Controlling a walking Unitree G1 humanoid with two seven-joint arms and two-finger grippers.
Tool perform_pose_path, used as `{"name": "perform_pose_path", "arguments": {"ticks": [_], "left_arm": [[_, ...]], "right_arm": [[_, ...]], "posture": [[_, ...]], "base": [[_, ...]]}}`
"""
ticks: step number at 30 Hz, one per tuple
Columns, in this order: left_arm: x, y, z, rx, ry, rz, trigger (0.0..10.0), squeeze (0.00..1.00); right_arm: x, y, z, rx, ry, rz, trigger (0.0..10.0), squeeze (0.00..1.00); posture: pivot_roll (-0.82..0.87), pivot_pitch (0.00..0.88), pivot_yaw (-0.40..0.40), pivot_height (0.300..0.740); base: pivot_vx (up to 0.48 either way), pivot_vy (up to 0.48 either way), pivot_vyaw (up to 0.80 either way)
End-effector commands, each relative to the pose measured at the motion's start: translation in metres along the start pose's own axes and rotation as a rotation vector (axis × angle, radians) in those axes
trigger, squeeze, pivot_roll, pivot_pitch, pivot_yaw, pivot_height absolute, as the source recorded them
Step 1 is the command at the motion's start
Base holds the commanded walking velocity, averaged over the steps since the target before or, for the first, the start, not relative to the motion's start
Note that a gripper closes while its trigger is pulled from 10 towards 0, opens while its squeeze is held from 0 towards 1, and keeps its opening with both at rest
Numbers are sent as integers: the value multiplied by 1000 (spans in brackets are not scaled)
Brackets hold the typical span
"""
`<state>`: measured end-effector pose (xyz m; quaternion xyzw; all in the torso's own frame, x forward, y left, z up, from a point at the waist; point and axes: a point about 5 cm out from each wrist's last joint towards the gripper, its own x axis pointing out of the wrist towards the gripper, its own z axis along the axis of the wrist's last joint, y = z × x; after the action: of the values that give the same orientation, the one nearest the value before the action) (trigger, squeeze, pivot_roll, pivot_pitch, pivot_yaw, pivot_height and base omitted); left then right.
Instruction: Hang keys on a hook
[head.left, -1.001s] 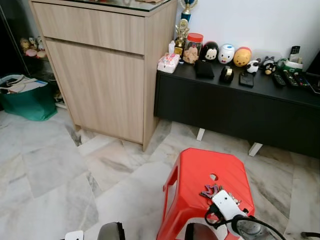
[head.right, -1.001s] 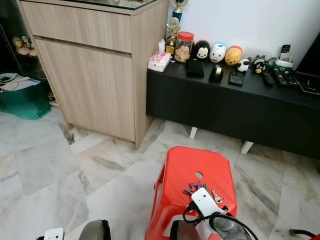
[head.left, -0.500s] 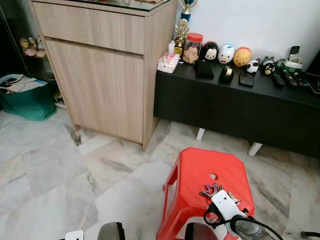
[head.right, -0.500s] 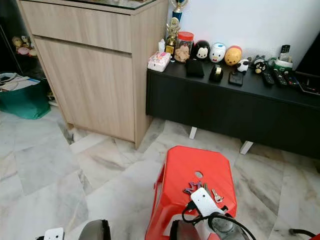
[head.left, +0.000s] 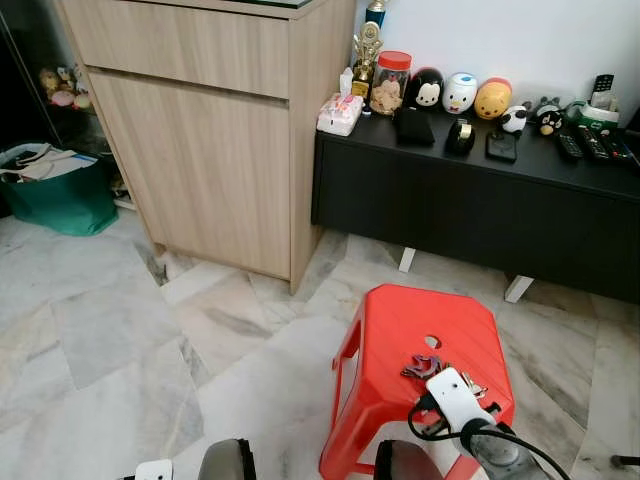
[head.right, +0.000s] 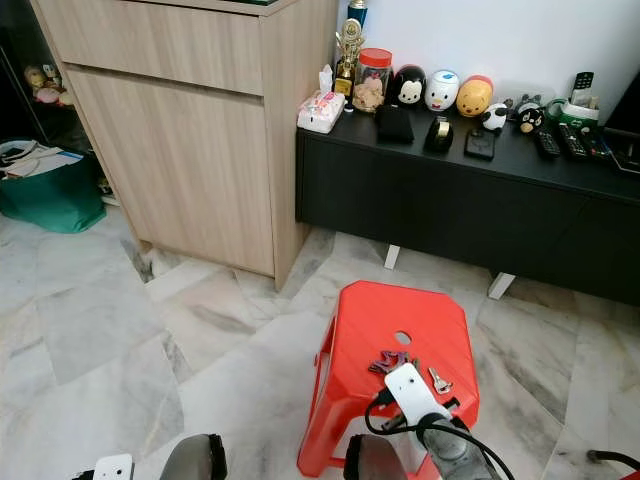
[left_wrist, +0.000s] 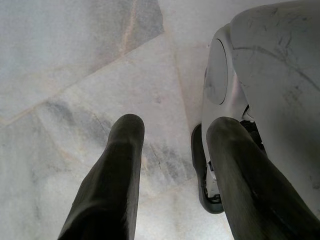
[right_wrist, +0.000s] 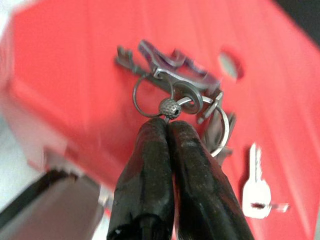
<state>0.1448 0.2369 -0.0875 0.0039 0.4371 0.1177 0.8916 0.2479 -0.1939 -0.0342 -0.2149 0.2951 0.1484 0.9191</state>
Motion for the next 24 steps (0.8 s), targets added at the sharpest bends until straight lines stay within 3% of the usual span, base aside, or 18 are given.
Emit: {"name": "perform_pose_path", "arguments": {"ticks": [1, 7, 16, 17, 18, 19, 20, 24], "left_arm": [[0, -12, -3, 11, 20, -42, 10000, 0], [0, -12, -3, 9, 20, -43, 10000, 0], [0, -13, -3, 7, 20, -44, 10000, 0], [0, -13, -3, 4, 19, -45, 10000, 0], [0, -13, -3, 4, 19, -45, 10000, 0], [0, -14, -3, 2, 18, -45, 10000, 0], [0, -15, -3, -1, 17, -46, 10000, 0], [0, -15, -3, -3, 17, -47, 10000, 0]], "right_arm": [[0, -7, 9, 27, -64, -33, 0, 0], [0, -13, 21, 33, -144, -71, 0, 0], [-1, -18, 22, 32, -145, -107, 0, 0], [-3, -34, 23, -67, -141, -233, 0, 0], [-3, -34, 23, -67, -141, -233, 0, 0], [-6, -45, 25, -142, -144, -329, 0, 0], [-10, -57, 30, -270, -165, -437, 0, 0], [-12, -61, 35, -301, -196, -508, 0, 0]], "posture": [[84, 0, -100, 590], [81, 0, -100, 590], [81, 0, -101, 590], [79, 0, -107, 590], [79, 0, -107, 590], [80, 0, -107, 590], [79, 0, -108, 590], [80, 0, -109, 590]], "base": [[0, 0, 0], [0, 0, 0], [0, 0, 0], [0, 0, 0], [0, 0, 0], [0, 0, 0], [0, 0, 0], [0, 0, 0]]}}
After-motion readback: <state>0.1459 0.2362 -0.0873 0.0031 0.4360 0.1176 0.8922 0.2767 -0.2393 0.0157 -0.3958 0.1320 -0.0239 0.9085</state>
